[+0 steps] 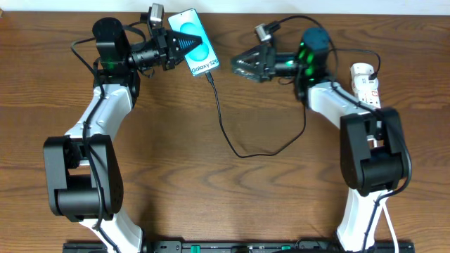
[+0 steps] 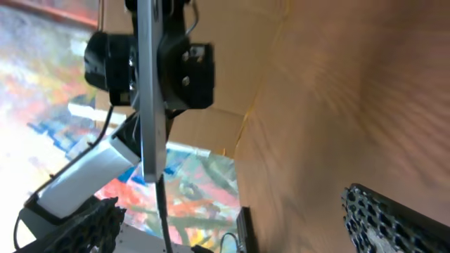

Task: Plug charger to phone and switch on socket
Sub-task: 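Open the right gripper and withdraw it from the plugged phone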

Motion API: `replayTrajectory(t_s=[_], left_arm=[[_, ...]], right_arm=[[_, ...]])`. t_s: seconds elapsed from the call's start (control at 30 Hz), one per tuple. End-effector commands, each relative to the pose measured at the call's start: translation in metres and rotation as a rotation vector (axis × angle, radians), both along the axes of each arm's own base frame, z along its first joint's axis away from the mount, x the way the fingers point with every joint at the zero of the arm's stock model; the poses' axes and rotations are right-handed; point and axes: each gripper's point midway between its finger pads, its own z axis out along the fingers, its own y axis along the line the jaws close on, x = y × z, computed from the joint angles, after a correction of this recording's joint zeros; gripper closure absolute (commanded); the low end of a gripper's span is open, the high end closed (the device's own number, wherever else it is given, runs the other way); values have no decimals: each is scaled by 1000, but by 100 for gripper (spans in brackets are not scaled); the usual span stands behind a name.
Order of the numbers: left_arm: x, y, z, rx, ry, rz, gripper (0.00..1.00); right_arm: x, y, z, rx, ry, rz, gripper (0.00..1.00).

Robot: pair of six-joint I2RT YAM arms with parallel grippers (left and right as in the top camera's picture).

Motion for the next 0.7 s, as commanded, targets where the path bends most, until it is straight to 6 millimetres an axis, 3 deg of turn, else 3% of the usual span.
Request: replayTrajectory(t_s=[0.0,0.37,0.6,0.67], left_arm=[[-1,1,9,2,-34,-4,93],[-1,2,9,3,-36,-1,93],[1,5,9,8,-51,6,93],[1,6,9,10,-55,7,93]], right_arm=[[17,-25,-7,-16,-35,-64,1],[42,-87,-81,-209,195,-304,1],[25,-114,-143,-515,335,-424,1],[17,-123,-153,-605,356,-445,1]])
